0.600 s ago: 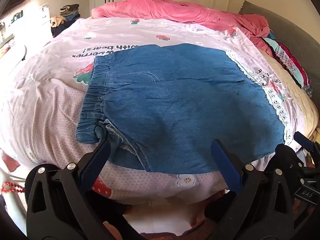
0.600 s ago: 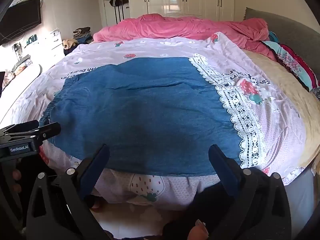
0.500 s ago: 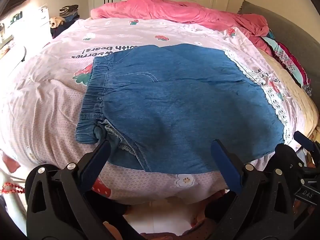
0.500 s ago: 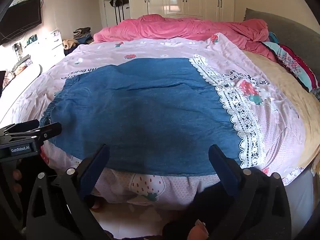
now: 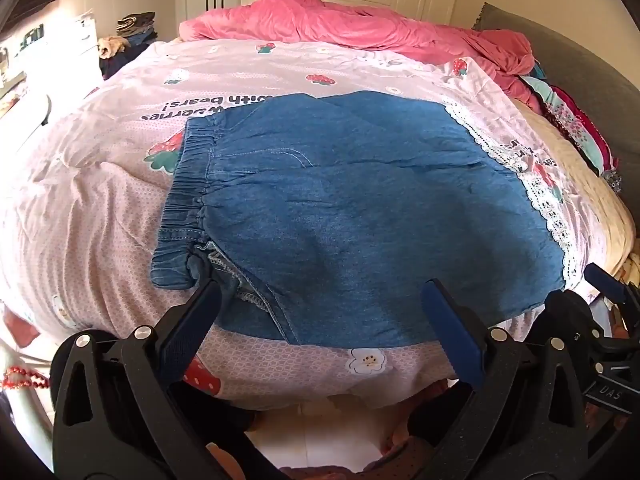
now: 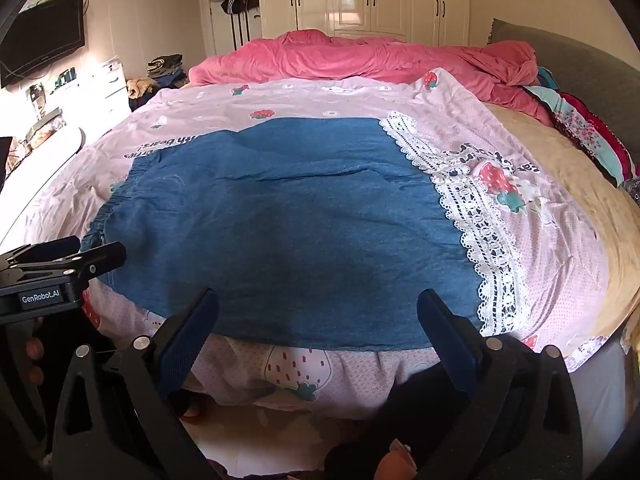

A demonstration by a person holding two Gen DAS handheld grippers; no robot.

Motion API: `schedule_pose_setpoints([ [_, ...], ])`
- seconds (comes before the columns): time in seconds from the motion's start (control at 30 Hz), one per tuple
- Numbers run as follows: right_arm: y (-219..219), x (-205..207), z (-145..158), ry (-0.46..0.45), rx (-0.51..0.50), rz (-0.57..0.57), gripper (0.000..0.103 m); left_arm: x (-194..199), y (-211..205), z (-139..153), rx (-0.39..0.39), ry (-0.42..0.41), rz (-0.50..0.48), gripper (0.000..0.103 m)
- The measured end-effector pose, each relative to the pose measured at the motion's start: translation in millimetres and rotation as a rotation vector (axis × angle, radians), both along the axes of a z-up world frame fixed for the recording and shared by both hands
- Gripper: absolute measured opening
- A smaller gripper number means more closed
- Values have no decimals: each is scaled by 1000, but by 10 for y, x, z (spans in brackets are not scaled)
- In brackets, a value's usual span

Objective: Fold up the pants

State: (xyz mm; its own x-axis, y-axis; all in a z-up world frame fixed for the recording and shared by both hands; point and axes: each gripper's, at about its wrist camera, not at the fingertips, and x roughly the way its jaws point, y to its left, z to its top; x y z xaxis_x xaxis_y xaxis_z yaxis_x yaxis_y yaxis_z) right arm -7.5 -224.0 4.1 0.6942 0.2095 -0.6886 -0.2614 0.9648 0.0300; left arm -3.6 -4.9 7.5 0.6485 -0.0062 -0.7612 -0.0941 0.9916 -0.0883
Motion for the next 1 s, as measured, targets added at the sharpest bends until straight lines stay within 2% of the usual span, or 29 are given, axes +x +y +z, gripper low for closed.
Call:
schedule_pose_setpoints([
  [1.0, 16, -38, -17, -7, -16, -4, 99, 0, 4, -19, 0, -2, 1, 94],
])
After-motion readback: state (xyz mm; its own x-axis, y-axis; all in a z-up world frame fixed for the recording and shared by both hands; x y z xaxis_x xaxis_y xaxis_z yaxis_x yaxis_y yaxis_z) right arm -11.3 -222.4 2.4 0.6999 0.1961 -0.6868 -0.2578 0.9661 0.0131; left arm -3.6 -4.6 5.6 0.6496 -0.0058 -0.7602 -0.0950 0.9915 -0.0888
